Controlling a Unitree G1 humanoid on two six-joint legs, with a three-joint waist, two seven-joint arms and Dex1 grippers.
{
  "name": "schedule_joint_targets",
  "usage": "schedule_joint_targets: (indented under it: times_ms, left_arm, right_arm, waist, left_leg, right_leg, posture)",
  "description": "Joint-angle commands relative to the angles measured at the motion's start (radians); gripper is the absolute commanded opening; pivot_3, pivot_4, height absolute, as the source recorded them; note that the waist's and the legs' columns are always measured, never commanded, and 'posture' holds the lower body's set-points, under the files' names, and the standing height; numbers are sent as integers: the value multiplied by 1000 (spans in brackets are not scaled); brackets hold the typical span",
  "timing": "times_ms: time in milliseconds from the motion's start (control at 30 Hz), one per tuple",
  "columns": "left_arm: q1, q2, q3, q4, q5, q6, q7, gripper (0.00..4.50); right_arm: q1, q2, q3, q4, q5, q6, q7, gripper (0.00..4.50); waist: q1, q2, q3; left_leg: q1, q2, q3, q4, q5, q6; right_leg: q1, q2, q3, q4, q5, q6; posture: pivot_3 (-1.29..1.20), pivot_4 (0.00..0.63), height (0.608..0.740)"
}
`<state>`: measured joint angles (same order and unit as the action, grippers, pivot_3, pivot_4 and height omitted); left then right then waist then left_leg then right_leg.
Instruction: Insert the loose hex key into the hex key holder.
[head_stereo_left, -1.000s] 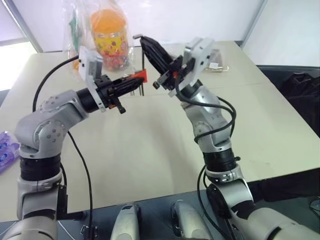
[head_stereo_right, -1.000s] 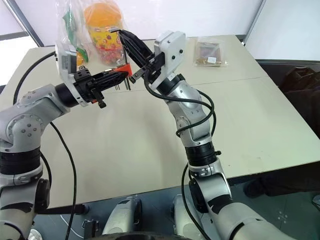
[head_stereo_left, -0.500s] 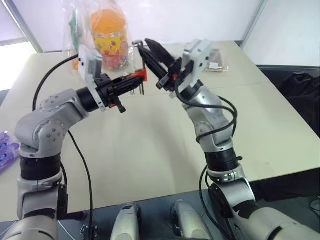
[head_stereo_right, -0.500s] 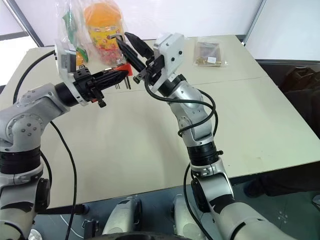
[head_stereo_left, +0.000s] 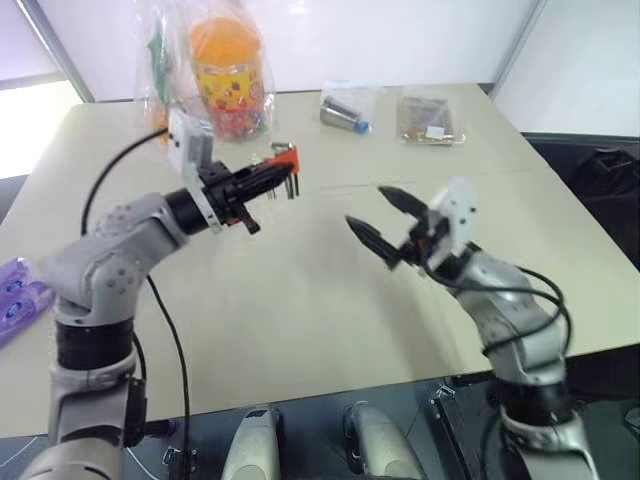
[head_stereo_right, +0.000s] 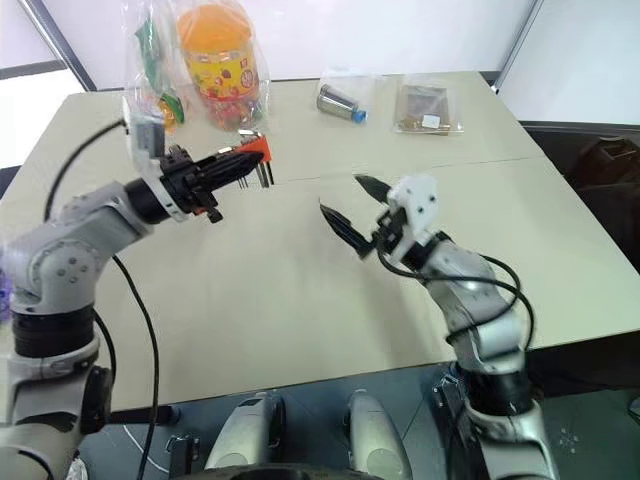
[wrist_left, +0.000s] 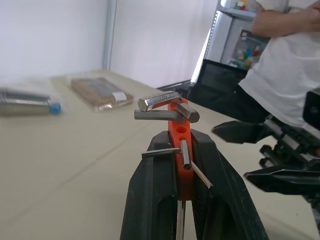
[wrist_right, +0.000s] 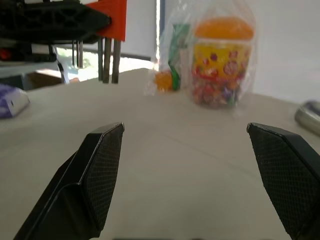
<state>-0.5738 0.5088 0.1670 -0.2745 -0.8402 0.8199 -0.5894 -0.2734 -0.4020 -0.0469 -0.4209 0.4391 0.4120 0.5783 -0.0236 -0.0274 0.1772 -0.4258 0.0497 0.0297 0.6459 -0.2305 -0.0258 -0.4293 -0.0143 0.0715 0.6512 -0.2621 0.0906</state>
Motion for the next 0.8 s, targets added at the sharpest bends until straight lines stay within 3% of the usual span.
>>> schedule_joint_targets:
  times_ms: [33,200,533,767,800]
  left_arm:
    - [38,-43,-35,-8,-15,9,1,0]
    - [108,-192,-96,82,-21,44,39,0]
    - [72,-386,-87,340,-16,117,124,0]
    - [63,-399,-80,469,22,160,142,0]
    - [62,-394,-72,482,21,166,141,428]
  right_arm:
    - [18,-43,-61,-116,39,33,-17,4064]
    - [53,-107,-111,-185,57,81,-31,4064]
    - [79,-131,-108,-251,59,103,-66,4064]
    - [83,-132,-90,-259,46,93,-82,4064]
    - [82,-132,-87,-259,45,93,-84,4115]
  waist:
    - [3,0,0]
    - [10,0,0]
    - [10,0,0]
    - [9,0,0]
    - [9,0,0]
  left_leg:
    - [0,0,0,0,0,0]
    - [0,0,0,1,0,0]
    - [0,-1,-1,2,0,0]
    - [0,-1,-1,1,0,0]
    - [0,-1,-1,1,0,0]
  right_leg:
    - [0,0,0,0,0,0]
    - [1,0,0,0,0,0]
    - [1,0,0,-1,0,0]
    - [1,1,0,-1,0,0]
    - [2,1,0,-1,0,0]
  posture:
    - [0,150,740]
    - [0,150,740]
    - [0,150,740]
    - [0,150,740]
    - [0,150,740]
